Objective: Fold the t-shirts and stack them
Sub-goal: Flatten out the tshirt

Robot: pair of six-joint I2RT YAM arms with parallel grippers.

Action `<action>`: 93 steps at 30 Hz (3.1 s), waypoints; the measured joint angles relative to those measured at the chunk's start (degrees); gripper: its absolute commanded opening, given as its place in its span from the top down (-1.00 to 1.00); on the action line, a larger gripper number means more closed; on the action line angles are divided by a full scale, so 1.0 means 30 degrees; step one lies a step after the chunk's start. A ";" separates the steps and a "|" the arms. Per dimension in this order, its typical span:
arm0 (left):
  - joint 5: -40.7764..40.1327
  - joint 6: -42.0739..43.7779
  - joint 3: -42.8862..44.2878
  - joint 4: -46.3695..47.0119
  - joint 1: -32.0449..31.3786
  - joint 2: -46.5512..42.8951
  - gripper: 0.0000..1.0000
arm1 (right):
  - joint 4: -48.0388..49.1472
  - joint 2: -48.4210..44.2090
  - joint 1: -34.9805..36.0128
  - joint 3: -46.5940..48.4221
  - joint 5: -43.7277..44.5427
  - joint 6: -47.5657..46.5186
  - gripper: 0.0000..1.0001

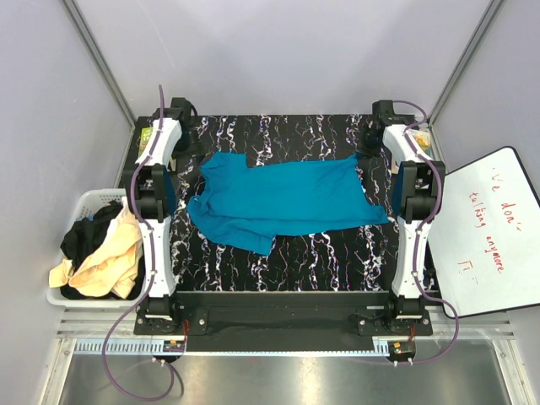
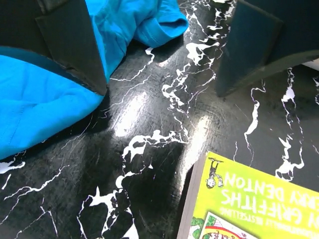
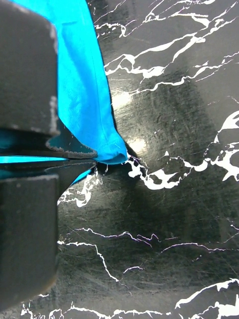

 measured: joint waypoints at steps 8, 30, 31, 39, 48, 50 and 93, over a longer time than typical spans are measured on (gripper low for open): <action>0.1668 0.0342 -0.0248 0.1129 -0.0831 -0.0386 -0.91 | 0.0146 0.0000 -0.0015 -0.0029 -0.0029 0.0000 1.00; 0.1676 0.0699 0.3381 0.3016 -0.3002 0.3759 -0.09 | 0.0233 0.0000 -0.0015 -0.0627 -0.0583 -0.0015 1.00; 0.1552 0.0670 0.3388 0.3067 -0.2987 0.3759 0.12 | 0.0233 0.0000 -0.0015 -0.0627 -0.0648 -0.0015 1.00; 0.0765 0.0554 0.3381 0.3118 -0.2987 0.3767 1.00 | 0.0233 0.0000 -0.0015 -0.0627 -0.0984 -0.0015 1.00; -0.0226 0.0554 0.2237 0.3002 -0.2812 0.2637 1.00 | 0.0219 0.0000 -0.0015 -0.0561 -0.0984 -0.0015 1.00; -0.0328 0.0539 0.2229 0.2965 -0.2674 0.1821 1.00 | 0.0124 0.0000 -0.0015 -0.0240 -0.0976 -0.0007 1.00; 0.0743 0.3490 0.2259 0.2106 -0.5151 -2.1456 1.00 | 0.0226 -2.4997 0.4459 -0.3891 0.4000 -0.3198 1.00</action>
